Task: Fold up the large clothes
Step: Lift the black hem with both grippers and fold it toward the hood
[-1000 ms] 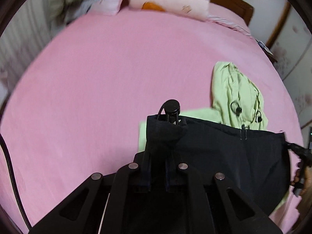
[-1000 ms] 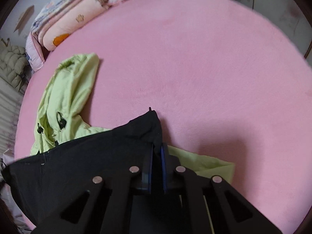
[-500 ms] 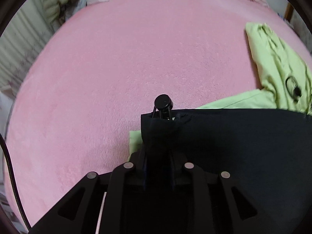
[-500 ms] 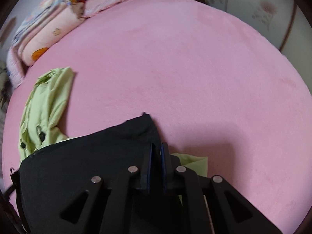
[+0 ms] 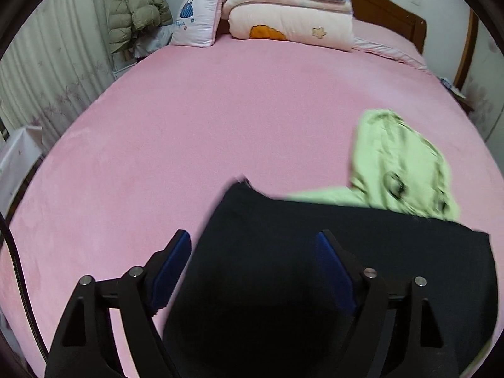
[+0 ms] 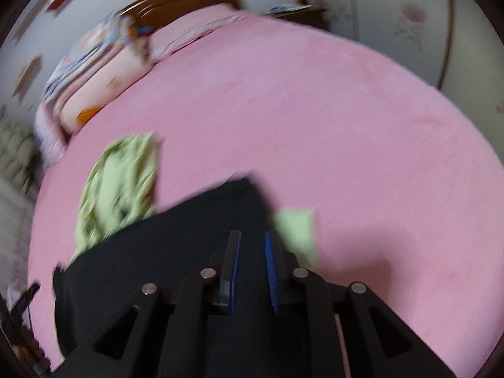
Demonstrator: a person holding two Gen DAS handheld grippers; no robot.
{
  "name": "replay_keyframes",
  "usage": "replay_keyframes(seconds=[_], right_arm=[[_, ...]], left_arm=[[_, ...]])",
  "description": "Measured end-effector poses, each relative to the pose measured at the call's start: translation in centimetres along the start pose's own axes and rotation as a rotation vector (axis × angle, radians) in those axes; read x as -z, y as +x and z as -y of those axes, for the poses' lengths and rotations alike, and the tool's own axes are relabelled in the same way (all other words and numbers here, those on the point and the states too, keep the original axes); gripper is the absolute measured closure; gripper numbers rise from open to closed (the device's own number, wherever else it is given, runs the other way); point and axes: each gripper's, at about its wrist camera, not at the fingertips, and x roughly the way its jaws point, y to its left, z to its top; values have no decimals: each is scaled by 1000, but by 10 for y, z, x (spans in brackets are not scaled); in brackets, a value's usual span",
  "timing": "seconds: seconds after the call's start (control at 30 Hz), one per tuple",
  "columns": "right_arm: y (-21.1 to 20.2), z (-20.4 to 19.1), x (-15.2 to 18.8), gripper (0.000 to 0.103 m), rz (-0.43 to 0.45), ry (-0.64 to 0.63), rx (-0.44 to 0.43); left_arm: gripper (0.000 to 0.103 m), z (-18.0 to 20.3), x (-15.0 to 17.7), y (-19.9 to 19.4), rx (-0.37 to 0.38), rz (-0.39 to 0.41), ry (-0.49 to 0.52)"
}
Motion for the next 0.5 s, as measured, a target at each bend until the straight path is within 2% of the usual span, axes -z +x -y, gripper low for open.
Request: replay_keyframes(seconds=[0.13, 0.27, 0.37, 0.43, 0.5], right_arm=[[1, -71, 62, 88, -69, -167, -83], [9, -134, 118, 88, -101, -350, -133], [23, -146, 137, 88, -91, -435, -75], [31, -135, 140, 89, -70, -463, -2], [30, -108, 136, 91, -34, -458, 72]], left_arm=[[21, 36, 54, -16, -3, -25, 52], [21, 53, 91, -10, -68, -61, 103], [21, 51, 111, 2, -109, -89, 102], [21, 41, 115, 13, -136, -105, 85], [18, 30, 118, 19, -145, -106, 64]])
